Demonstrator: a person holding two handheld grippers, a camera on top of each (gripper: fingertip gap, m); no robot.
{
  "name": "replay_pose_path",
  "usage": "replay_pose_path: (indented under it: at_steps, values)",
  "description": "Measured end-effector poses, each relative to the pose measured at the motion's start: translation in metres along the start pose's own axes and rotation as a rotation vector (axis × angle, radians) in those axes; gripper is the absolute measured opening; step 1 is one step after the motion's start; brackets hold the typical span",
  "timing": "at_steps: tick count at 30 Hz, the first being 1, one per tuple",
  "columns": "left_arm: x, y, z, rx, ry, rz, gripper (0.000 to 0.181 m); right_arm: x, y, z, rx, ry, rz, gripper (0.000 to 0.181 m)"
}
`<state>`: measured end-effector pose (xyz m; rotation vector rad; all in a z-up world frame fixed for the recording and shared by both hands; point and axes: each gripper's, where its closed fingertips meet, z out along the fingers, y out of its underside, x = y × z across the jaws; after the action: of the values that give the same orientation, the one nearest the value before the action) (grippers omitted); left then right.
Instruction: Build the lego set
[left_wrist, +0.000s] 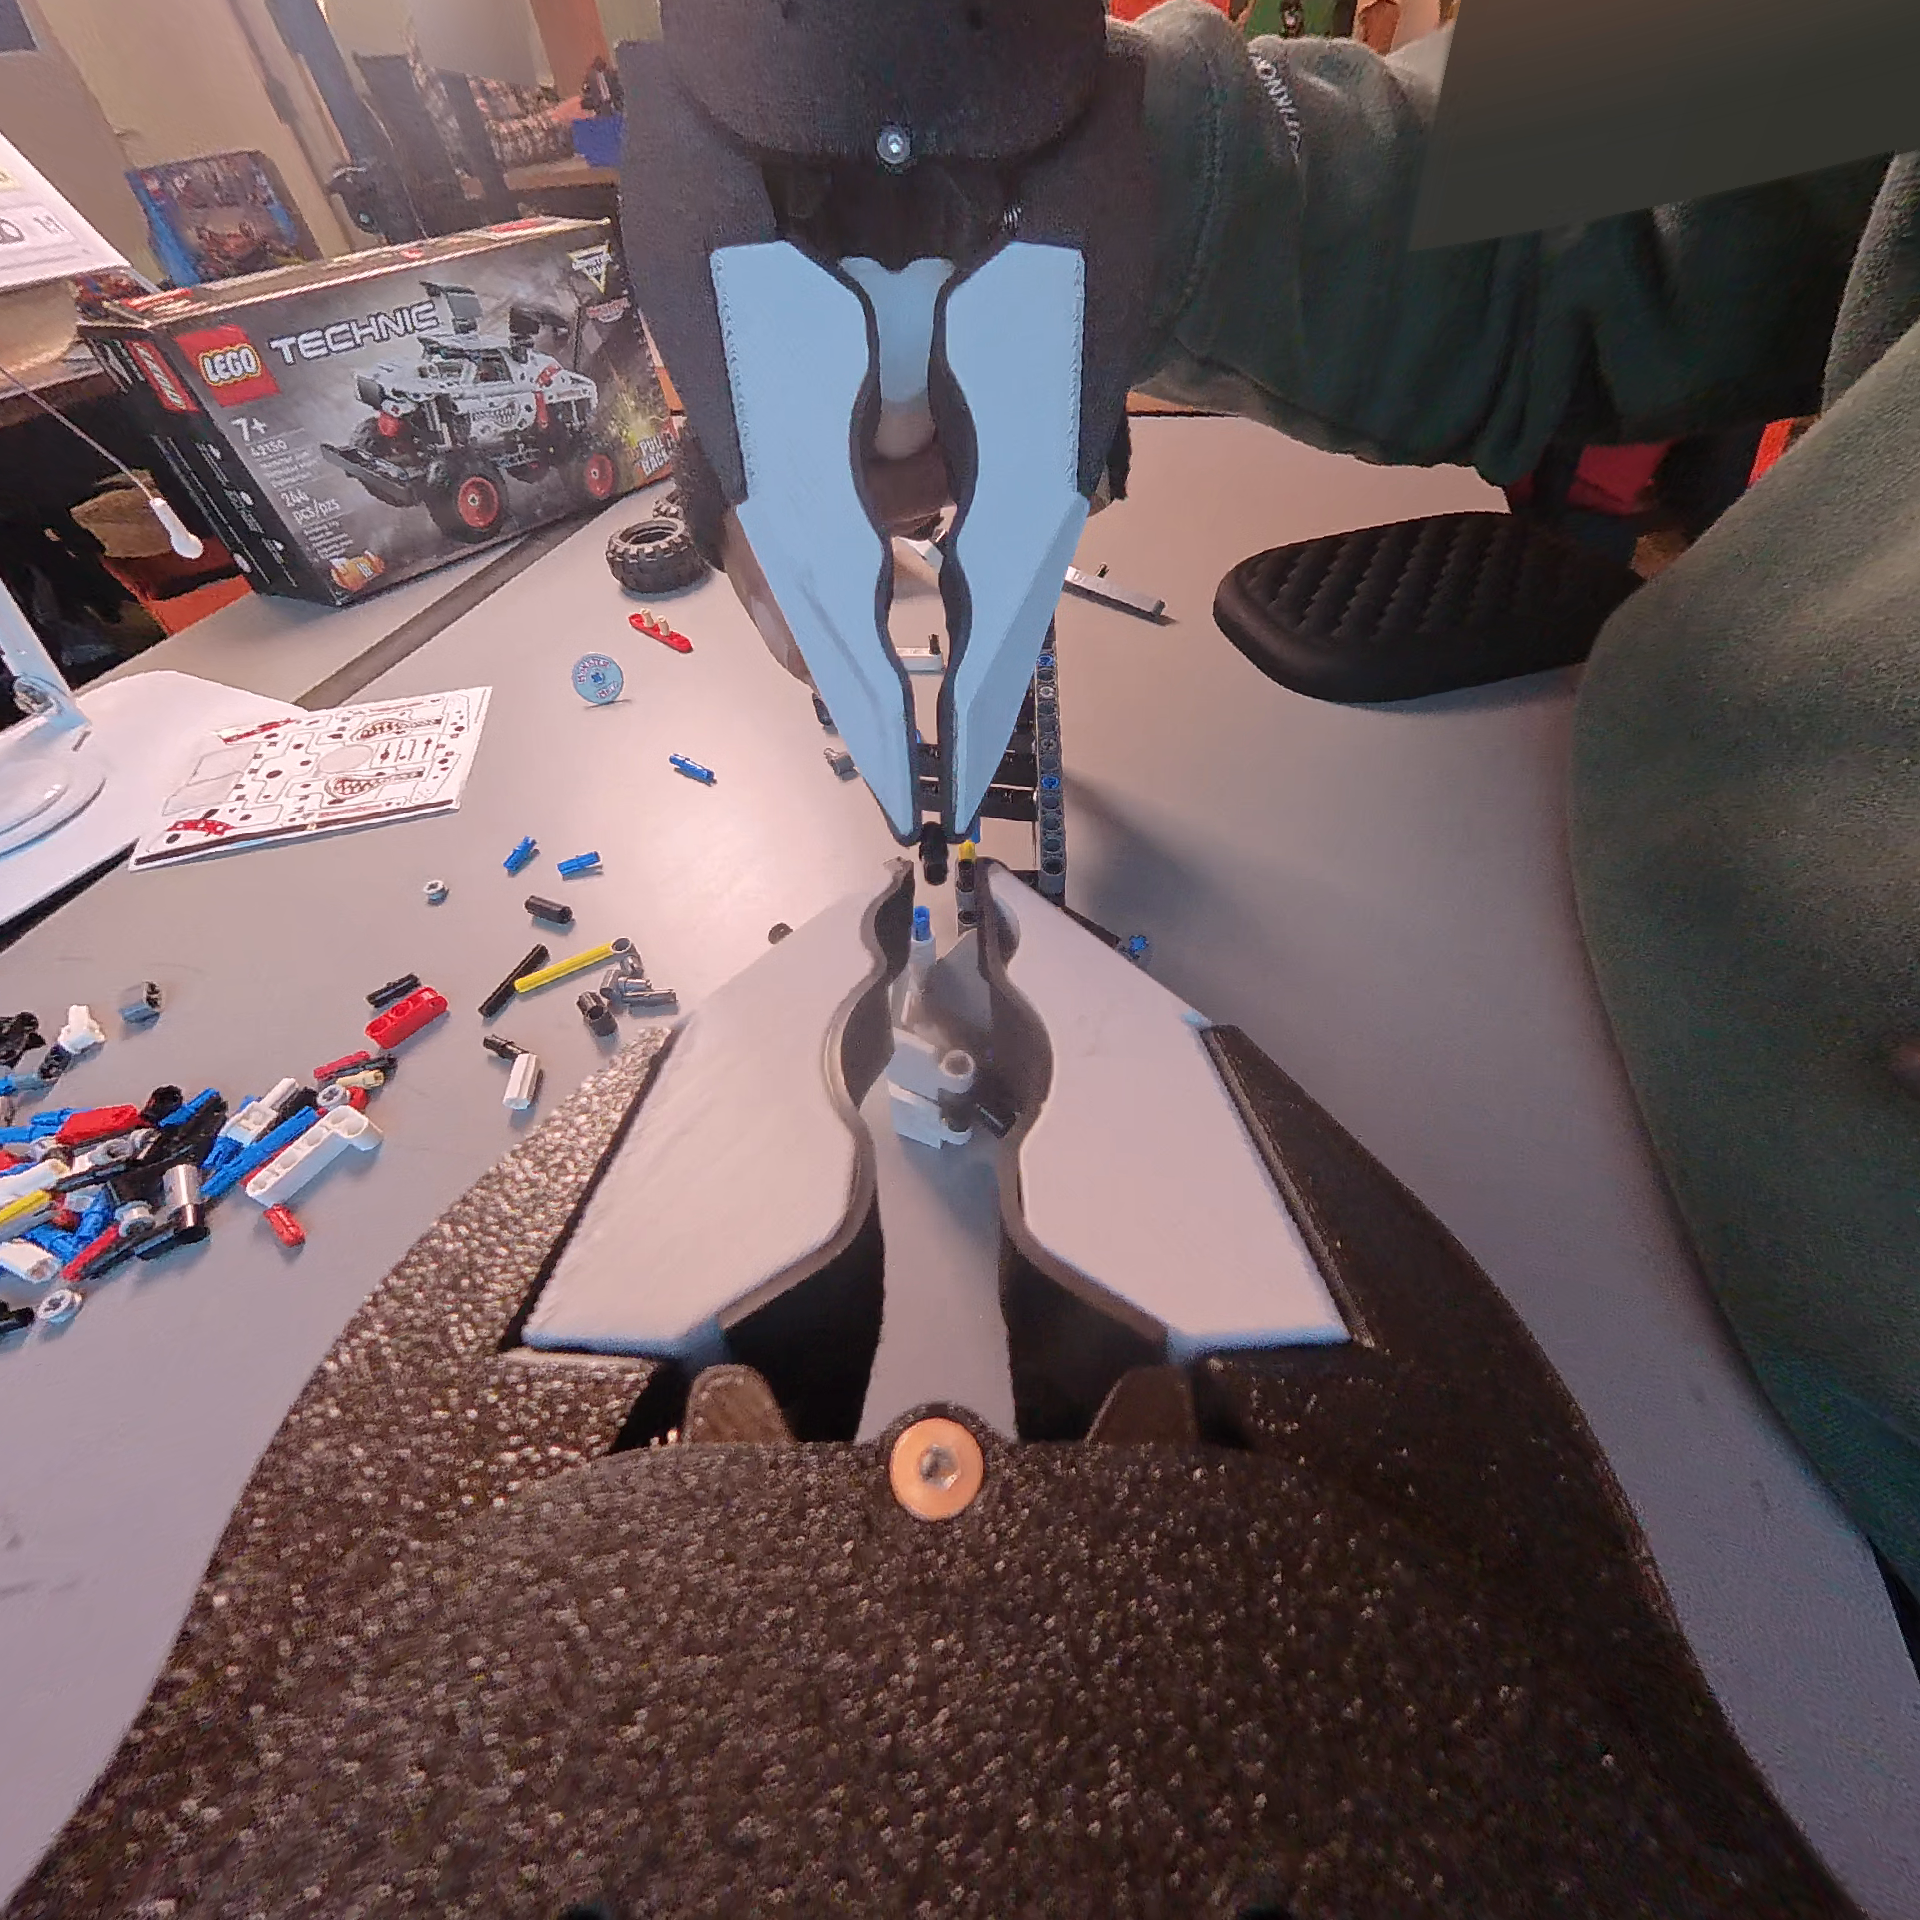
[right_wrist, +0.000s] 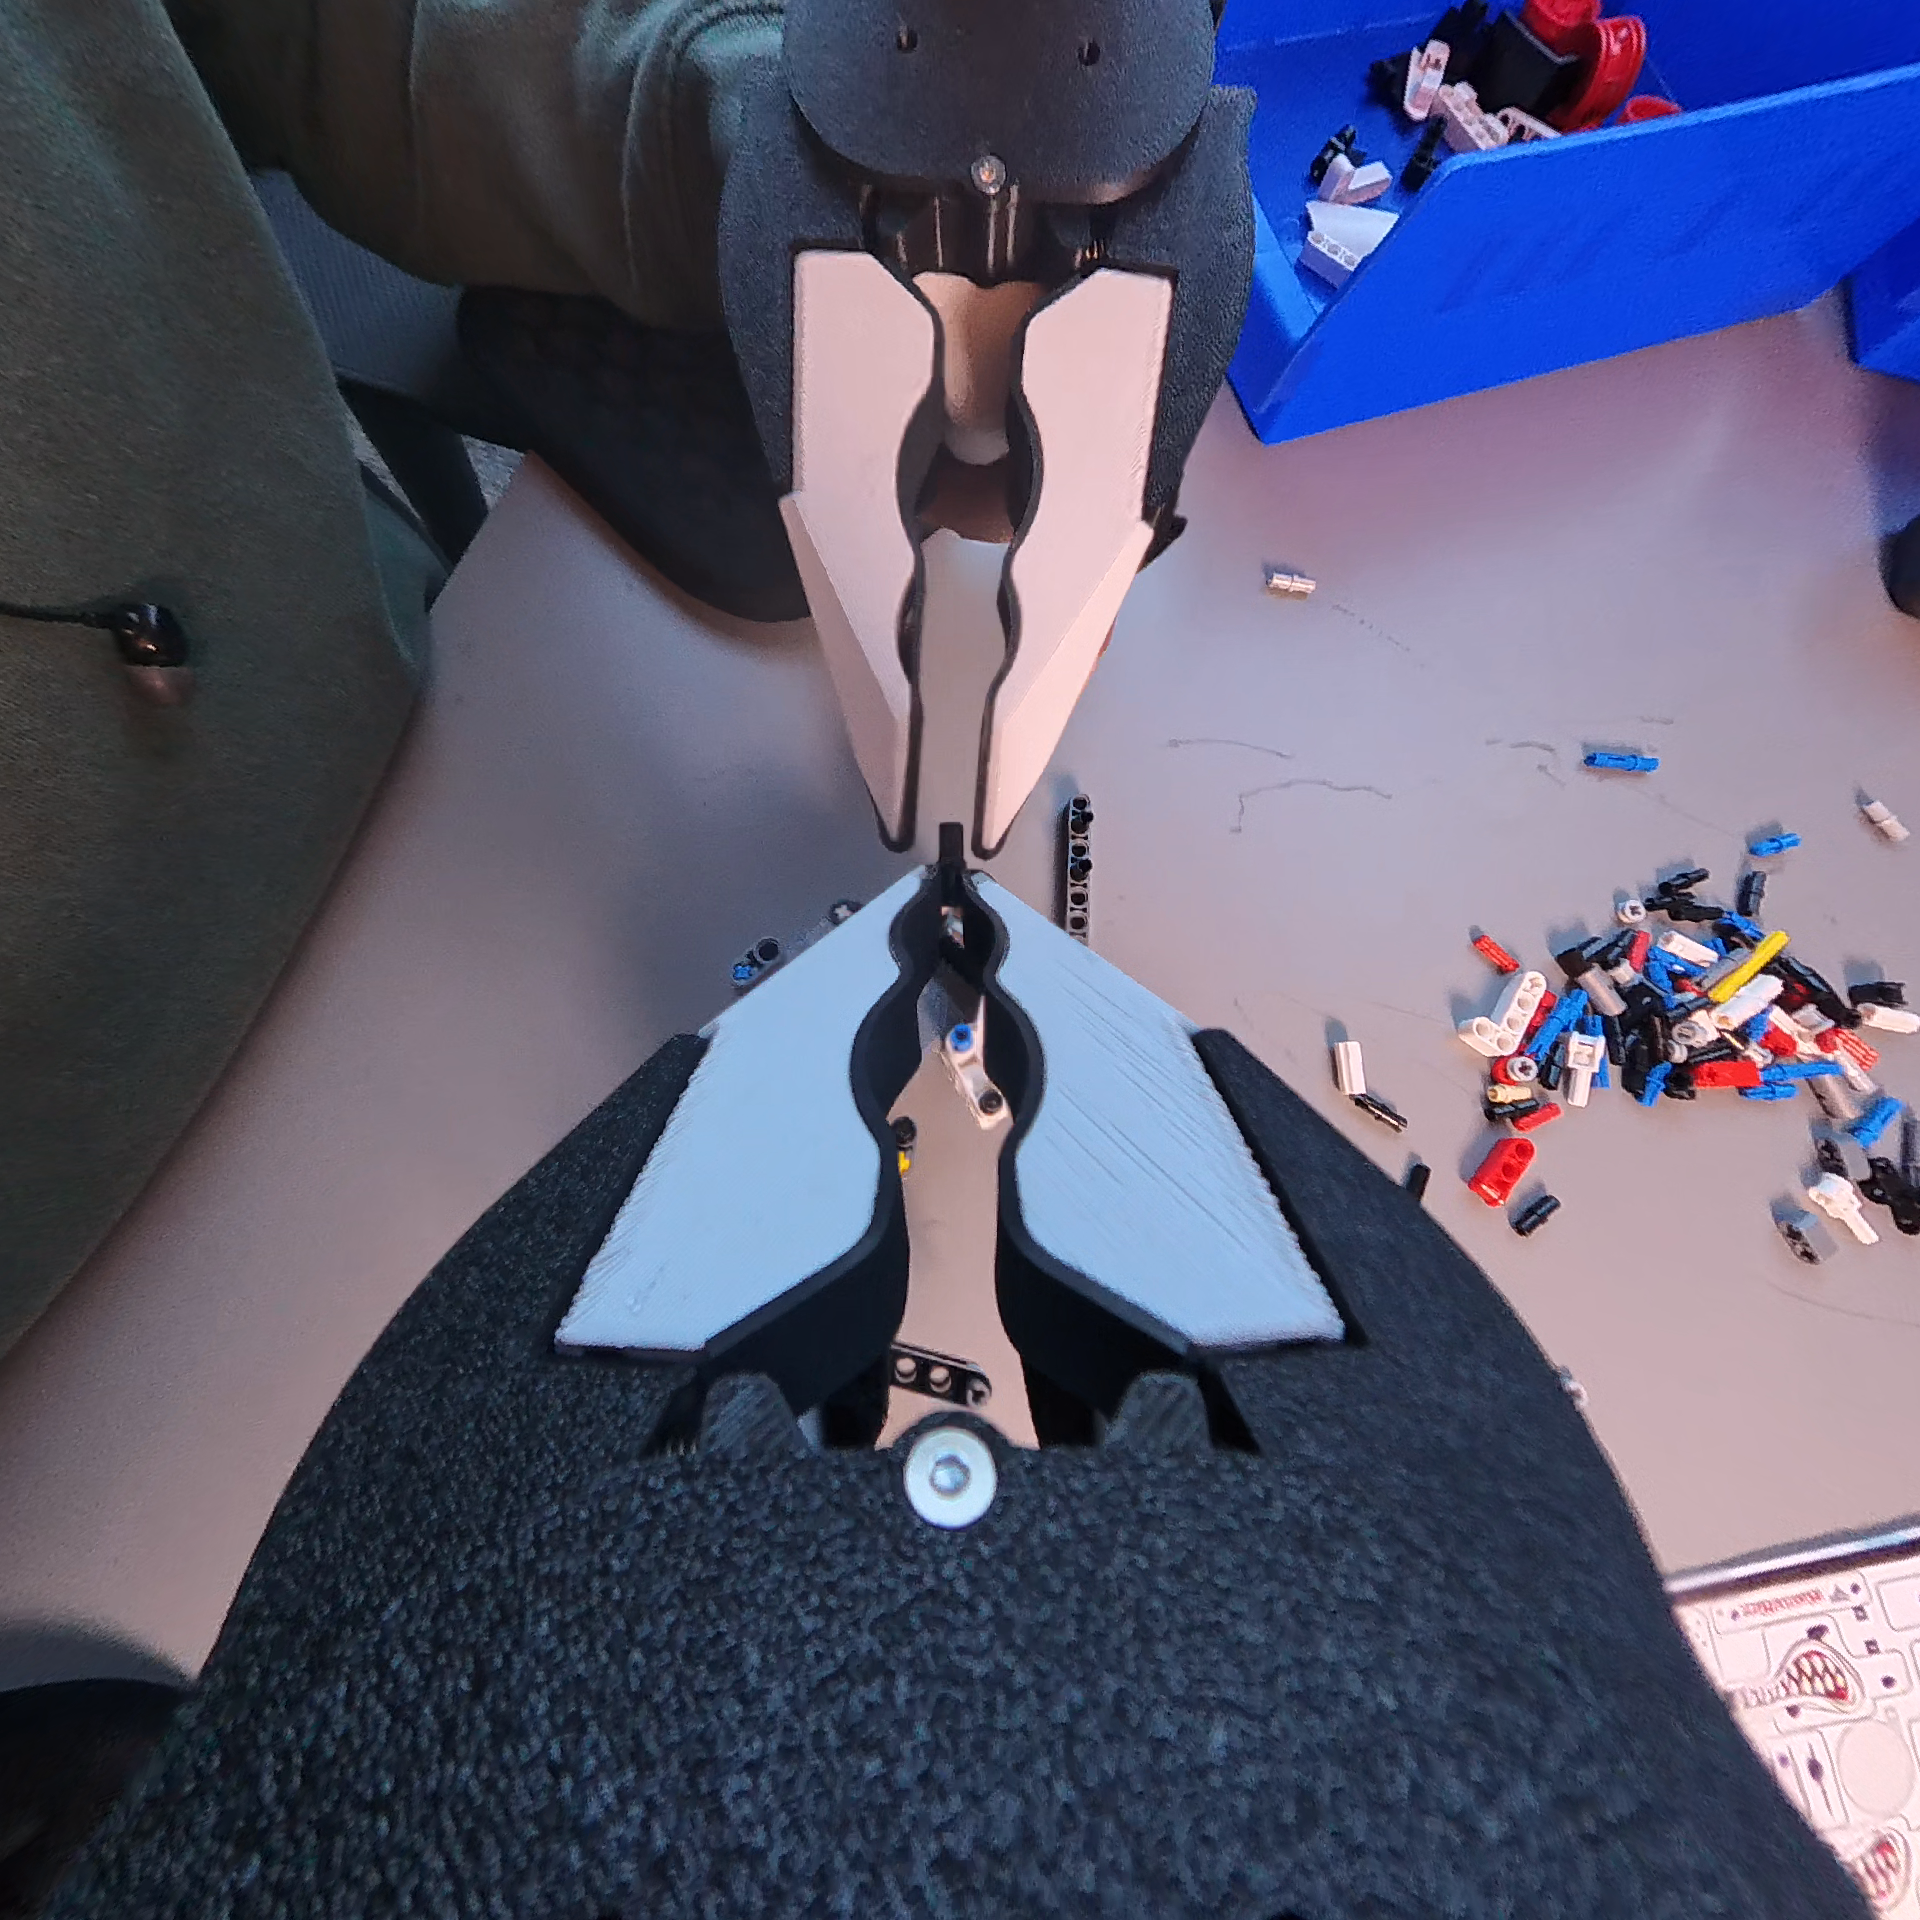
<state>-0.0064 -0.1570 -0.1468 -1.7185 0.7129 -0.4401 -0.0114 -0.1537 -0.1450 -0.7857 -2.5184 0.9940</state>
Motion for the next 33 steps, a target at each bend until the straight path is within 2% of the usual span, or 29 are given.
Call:
replay_pose_path:
  at_steps: [6,9,14,16,22,33]
  values:
    - [-0.001,0.003,0.0,-0.017,0.001,-0.013,0.005,-0.002,0.0,0.004,-0.012,-0.006,-0.014,0.003]
    - [-0.002,-0.005,-0.004,0.029,0.013,-0.052,0.004,0.0,-0.008,-0.001,0.05,-0.002,0.002,0.003]
    - [-0.003,-0.044,-0.026,0.311,0.132,-0.26,0.004,0.003,-0.048,-0.026,0.36,0.042,0.052,0.004]
    - [0.0,-0.054,-0.032,0.399,0.212,-0.345,0.004,0.0,-0.055,-0.029,0.406,0.084,0.015,0.007]
    - [0.009,-0.061,-0.034,0.47,0.344,-0.436,0.004,-0.007,-0.06,-0.03,0.424,0.154,-0.044,0.004]
    - [0.014,-0.063,-0.037,0.487,0.414,-0.482,0.004,-0.011,-0.064,-0.03,0.424,0.161,-0.074,0.004]
